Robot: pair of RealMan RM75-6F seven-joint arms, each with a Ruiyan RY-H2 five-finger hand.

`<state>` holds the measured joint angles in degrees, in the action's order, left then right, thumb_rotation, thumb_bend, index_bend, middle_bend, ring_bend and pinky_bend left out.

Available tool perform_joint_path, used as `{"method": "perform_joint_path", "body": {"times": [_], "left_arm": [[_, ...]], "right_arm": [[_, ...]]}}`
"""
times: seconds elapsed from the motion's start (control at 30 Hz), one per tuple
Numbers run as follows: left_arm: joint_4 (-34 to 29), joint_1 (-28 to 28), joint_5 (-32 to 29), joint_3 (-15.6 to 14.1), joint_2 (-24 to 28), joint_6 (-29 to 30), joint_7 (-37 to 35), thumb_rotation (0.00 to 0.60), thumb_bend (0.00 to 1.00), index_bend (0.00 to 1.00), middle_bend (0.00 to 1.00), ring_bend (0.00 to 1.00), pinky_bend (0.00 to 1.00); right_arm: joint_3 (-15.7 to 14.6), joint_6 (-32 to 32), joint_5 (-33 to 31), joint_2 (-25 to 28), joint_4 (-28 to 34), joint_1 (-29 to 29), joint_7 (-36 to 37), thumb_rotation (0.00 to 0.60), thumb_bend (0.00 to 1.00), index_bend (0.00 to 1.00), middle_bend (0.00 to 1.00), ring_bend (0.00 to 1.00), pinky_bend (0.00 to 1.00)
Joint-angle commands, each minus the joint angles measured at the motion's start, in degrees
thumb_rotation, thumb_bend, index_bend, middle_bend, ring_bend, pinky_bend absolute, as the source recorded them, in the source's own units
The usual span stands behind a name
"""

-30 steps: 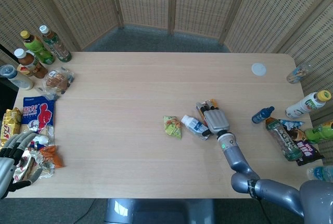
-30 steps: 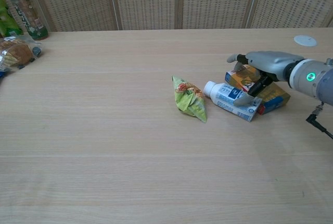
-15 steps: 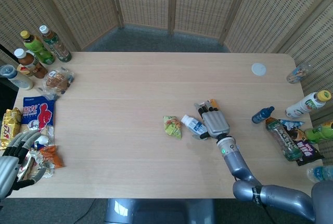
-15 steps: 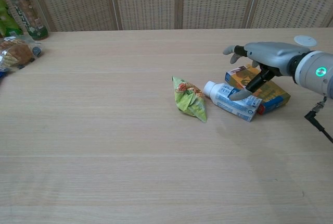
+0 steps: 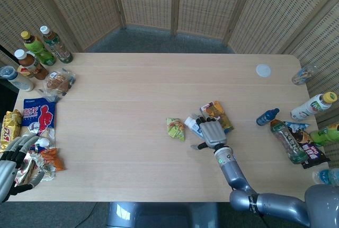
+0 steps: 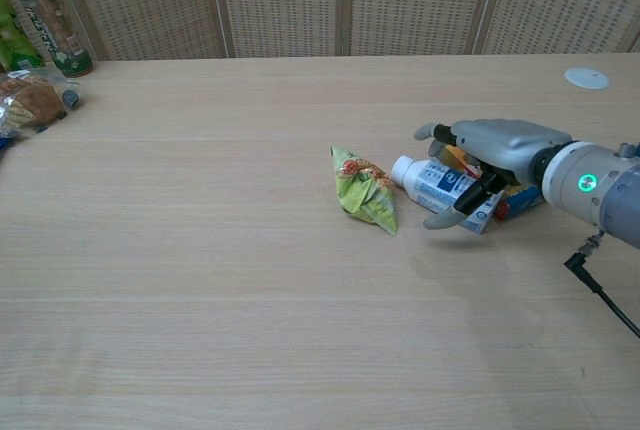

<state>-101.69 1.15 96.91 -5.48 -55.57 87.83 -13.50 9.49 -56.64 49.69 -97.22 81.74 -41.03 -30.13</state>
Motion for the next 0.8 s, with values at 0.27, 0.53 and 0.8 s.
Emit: {"method": "perform_joint_path", "body": {"times": [0.27, 0.53, 0.8], "left_arm": [[0.39, -0.2, 0.07, -0.12, -0.12, 0.37, -0.38, 0.6, 0.35, 0.05, 0.06, 0.0, 0.0], [0.69, 0.07, 0.32, -0.12, -0.4, 0.1, -0.6, 0.6, 0.35, 0.05, 0.06, 0.0, 0.0], [0.81, -0.11, 0.13, -0.21, -0.25, 0.34, -0.81, 0.6, 0.35, 0.05, 0.06, 0.0, 0.0]], "right_arm": [[-1.29, -1.02, 0.28, -1.31, -0.24, 1.21, 0.4, 0.45, 0.0, 0.0, 0.18, 0.0, 0.24], [-2.02, -4.34, 0.53, -0.91, 4.25, 2.23, -2.42, 0.45, 0.0, 0.0, 0.18, 0.01, 0.25], [-1.97, -2.83, -0.04, -2.28, 1.58, 2.12, -1.93, 0.543, 0.0, 0.0, 0.2, 0.05, 0.28]]}}
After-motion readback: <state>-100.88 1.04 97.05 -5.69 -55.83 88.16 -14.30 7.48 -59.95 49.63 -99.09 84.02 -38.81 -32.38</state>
